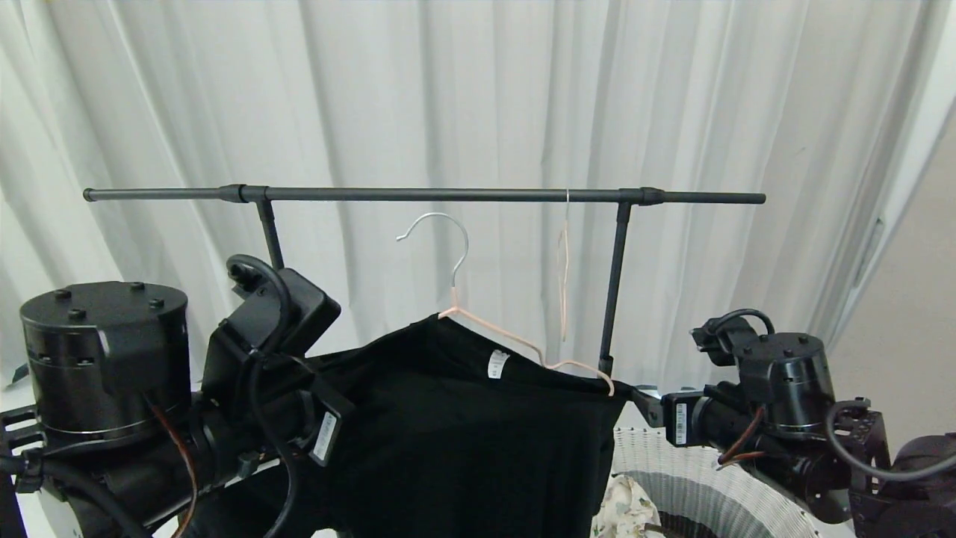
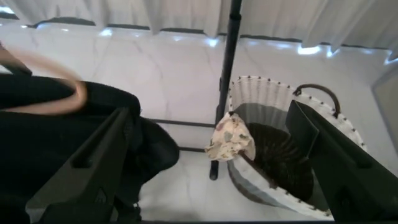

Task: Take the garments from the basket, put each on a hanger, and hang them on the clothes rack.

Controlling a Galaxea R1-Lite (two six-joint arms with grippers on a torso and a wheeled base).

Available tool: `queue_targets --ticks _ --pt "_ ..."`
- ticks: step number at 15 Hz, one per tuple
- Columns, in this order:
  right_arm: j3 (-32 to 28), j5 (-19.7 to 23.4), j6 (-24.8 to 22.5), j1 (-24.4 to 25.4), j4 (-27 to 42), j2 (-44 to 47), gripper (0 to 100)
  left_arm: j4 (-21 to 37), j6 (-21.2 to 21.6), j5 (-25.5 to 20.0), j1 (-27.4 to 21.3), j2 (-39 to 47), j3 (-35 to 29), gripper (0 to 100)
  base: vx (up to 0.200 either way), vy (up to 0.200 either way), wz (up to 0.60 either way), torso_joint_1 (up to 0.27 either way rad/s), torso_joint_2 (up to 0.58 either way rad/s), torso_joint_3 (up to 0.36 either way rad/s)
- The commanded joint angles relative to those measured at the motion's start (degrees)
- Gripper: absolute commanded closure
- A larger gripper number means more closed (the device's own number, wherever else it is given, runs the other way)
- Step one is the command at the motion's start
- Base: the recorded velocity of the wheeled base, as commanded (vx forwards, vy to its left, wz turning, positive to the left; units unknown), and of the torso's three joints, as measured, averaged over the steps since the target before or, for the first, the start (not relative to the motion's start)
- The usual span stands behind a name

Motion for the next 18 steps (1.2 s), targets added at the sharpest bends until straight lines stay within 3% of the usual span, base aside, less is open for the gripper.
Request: queue_targets --ticks 1,5,9,11,14,18 --pt "0.05 0.5 -0.76 -1.16 -0.01 -1.87 0 -0.01 0.08 -0.16 0.13 -0.06 1.27 100 0.0 0.0 0.0 0.0 0.0 0.0" --pt "-0.39 7.18 -5.68 -2.48 1.57 -7.49 0 -0.01 1.4 0.1 0.13 1.35 2.94 100 0.0 0.0 0.0 0.0 0.0 0.0" --pt "-0.21 13.33 -12.98 -2.39 7.28 -14.97 0 -0.27 0.96 3.27 -0.13 3.9 2.41 100 0.0 0.0 0.0 0.0 0.0 0.0" --pt "-0.65 20.45 -17.02 -2.74 11.94 -18.31 0 -3.26 -0.36 2.91 -2.77 3.81 2.68 100 0.0 0.0 0.0 0.0 0.0 0.0" --pt "-6.45 31.35 -27.75 -7.49 23.63 -20.06 0 -6.86 -1.59 2.48 -4.0 4.08 3.73 100 0.0 0.0 0.0 0.0 0.0 0.0" --pt "-14.72 37.68 -35.3 -7.14 34.0 -19.62 0 -12.31 -1.59 -0.6 -6.28 4.43 5.66 100 0.0 0.0 0.0 0.0 0.0 0.0"
